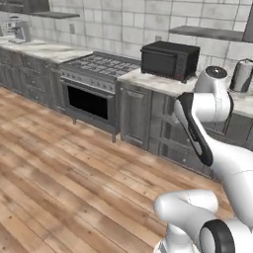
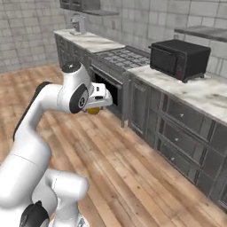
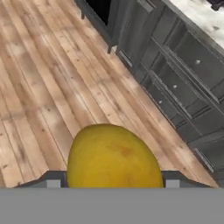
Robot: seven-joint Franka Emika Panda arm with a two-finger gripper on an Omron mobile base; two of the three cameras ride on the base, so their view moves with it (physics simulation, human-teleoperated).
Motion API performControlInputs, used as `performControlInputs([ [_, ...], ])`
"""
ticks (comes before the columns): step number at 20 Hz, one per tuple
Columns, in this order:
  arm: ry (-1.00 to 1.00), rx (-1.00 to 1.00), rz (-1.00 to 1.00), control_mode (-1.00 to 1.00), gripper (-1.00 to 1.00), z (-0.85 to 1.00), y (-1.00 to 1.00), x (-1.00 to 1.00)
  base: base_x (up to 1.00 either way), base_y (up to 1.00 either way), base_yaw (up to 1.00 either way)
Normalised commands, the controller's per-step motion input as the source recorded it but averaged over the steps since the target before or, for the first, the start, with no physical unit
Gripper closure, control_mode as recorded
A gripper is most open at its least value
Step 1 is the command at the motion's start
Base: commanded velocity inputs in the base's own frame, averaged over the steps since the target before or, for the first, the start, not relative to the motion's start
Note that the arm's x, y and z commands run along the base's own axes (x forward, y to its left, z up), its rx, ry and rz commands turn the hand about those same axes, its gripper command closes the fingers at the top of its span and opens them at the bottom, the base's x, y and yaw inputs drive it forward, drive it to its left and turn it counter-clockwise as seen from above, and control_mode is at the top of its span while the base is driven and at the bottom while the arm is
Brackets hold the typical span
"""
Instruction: Grab the lemon and onion from the fridge, place them in the blender, close the lid, and turn on the blender to create a marinade.
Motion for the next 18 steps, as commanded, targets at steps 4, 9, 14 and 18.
performControlInputs([
  [4, 0.0, 0.0, 0.0, 1.0, 1.0, 0.0, 0.0, 0.0, 0.63, 0.04, 0.73],
  [9, 0.0, 0.0, 0.0, 1.0, 1.0, 0.0, 0.0, 0.0, 0.69, 0.08, 0.7],
  [14, 0.0, 0.0, 0.0, 1.0, 1.0, 0.0, 0.0, 0.0, 0.62, 0.0, 0.67],
  [18, 0.0, 0.0, 0.0, 1.0, 1.0, 0.0, 0.0, 0.0, 0.74, -0.04, 0.59],
])
